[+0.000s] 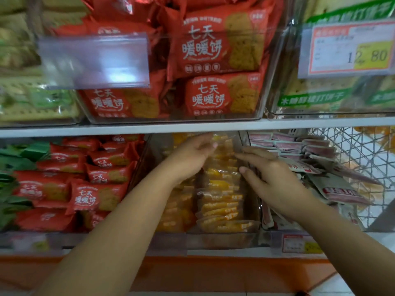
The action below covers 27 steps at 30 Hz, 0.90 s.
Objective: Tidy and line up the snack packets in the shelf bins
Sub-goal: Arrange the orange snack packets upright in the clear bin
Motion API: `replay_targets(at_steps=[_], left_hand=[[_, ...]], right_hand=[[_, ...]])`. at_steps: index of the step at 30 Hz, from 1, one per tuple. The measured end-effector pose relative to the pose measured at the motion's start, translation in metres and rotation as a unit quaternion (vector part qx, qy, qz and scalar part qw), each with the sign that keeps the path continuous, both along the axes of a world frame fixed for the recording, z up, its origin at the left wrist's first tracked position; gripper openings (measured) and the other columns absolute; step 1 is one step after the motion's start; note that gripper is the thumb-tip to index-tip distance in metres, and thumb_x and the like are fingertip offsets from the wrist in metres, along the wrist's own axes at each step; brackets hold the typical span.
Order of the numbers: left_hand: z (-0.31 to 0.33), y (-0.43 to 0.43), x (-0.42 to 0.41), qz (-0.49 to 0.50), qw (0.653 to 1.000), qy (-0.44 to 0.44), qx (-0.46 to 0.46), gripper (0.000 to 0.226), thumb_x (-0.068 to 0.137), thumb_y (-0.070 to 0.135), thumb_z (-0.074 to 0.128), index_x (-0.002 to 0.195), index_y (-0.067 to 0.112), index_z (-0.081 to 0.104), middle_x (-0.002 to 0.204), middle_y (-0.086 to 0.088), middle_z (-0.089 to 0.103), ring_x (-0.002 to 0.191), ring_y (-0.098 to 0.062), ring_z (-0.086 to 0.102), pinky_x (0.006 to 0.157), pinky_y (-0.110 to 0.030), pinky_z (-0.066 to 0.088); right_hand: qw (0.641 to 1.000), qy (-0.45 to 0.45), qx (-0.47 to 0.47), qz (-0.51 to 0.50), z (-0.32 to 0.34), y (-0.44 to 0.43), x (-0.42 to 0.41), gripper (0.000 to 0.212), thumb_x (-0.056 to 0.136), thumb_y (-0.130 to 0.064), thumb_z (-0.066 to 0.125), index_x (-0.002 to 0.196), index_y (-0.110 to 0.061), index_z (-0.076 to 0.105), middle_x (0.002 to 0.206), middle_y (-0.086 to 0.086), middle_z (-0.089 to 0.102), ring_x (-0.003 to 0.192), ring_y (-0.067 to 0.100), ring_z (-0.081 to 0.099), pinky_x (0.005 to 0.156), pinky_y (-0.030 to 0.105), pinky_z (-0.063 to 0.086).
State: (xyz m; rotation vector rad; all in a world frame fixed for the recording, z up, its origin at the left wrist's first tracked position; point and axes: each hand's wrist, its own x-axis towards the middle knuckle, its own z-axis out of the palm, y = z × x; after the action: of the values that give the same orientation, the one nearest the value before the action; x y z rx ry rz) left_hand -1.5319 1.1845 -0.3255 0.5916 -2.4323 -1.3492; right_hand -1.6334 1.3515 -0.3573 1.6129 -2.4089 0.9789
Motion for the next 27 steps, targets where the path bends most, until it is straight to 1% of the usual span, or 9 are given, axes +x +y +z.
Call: replay_targets(at_steps=[1,3,7,10,13,18,21,24,27], left_hand=[[0.004,-0.006,0.017,-0.013,1.000,0.010,-0.014,0.039,0.099,0.025,0.047,0.137,0.022,0.047,0.133,0.012,0.050,0.120,0.000,0.046,0.094,-0.004,0.033],[0.006,-0.020,0.053,-0.007,0.996,0.019,-0.083,0.037,0.098,0.020,0.049,0.134,0.025,0.051,0.128,0.015,0.054,0.115,0.005,0.048,0.097,-0.005,0.034],[-0.011,-0.036,0.108,0.046,0.961,0.006,-0.274,0.030,0.091,0.022,0.061,0.118,0.034,0.063,0.118,0.021,0.055,0.117,0.000,0.048,0.107,-0.027,0.035],[-0.021,-0.037,0.122,0.065,0.938,-0.085,-0.330,0.026,0.091,0.034,0.058,0.116,0.039,0.063,0.125,0.027,0.052,0.135,-0.006,0.032,0.117,-0.052,0.006],[-0.030,-0.038,0.124,0.075,0.926,-0.169,-0.329,0.025,0.095,0.040,0.049,0.117,0.043,0.061,0.131,0.027,0.049,0.141,-0.010,0.020,0.112,-0.053,-0.007],[-0.037,-0.042,0.124,0.065,0.931,-0.180,-0.311,0.025,0.097,0.040,0.044,0.114,0.042,0.062,0.125,0.026,0.052,0.140,-0.011,0.019,0.111,-0.055,-0.007],[-0.040,-0.045,0.125,0.066,0.938,-0.161,-0.300,0.023,0.097,0.039,0.046,0.109,0.041,0.064,0.120,0.025,0.053,0.138,-0.010,0.022,0.111,-0.056,-0.011],[-0.043,-0.048,0.125,0.069,0.945,-0.150,-0.283,0.022,0.096,0.038,0.047,0.108,0.041,0.065,0.119,0.026,0.052,0.140,-0.009,0.019,0.111,-0.056,-0.014],[-0.045,-0.049,0.124,0.070,0.948,-0.141,-0.276,0.022,0.096,0.038,0.047,0.110,0.042,0.064,0.121,0.027,0.052,0.141,-0.009,0.017,0.111,-0.054,-0.014]], right_hand=[[1.000,0.009,0.015,0.023,0.003,-0.004,0.006,0.037,0.094,-0.022,0.051,0.131,-0.019,0.054,0.138,-0.004,0.049,0.129,0.013,0.041,0.103,0.017,0.027],[0.994,0.026,0.067,0.081,0.006,-0.014,0.021,0.038,0.096,-0.027,0.048,0.133,-0.023,0.051,0.137,-0.006,0.050,0.127,0.011,0.042,0.103,0.019,0.032],[0.977,0.064,0.134,0.150,0.006,-0.044,0.048,0.038,0.098,-0.027,0.046,0.135,-0.023,0.050,0.137,-0.007,0.051,0.127,0.010,0.043,0.106,0.028,0.035],[0.975,0.091,0.153,0.131,0.008,-0.069,0.049,0.032,0.094,-0.025,0.051,0.125,-0.024,0.059,0.124,-0.006,0.061,0.117,0.014,0.052,0.099,0.031,0.042],[0.968,0.099,0.209,0.102,0.011,-0.091,0.042,0.028,0.091,-0.024,0.056,0.119,-0.025,0.064,0.119,-0.005,0.065,0.112,0.015,0.057,0.098,0.030,0.043],[0.943,0.066,0.310,0.103,0.018,-0.121,0.037,0.030,0.082,-0.032,0.069,0.112,-0.025,0.066,0.108,-0.006,0.068,0.099,0.011,0.061,0.083,0.023,0.046],[0.934,0.136,0.312,0.108,0.022,-0.135,0.036,0.033,0.081,-0.037,0.069,0.113,-0.029,0.064,0.103,-0.010,0.068,0.097,0.012,0.061,0.075,0.020,0.040],[0.931,0.218,0.278,0.092,0.022,-0.150,0.035,0.023,0.084,-0.041,0.063,0.104,-0.031,0.067,0.101,-0.008,0.068,0.100,0.016,0.060,0.083,0.024,0.043],[0.938,0.215,0.266,0.057,0.020,-0.162,0.027,0.018,0.085,-0.044,0.060,0.093,-0.029,0.067,0.100,-0.005,0.067,0.098,0.018,0.060,0.079,0.028,0.046]])
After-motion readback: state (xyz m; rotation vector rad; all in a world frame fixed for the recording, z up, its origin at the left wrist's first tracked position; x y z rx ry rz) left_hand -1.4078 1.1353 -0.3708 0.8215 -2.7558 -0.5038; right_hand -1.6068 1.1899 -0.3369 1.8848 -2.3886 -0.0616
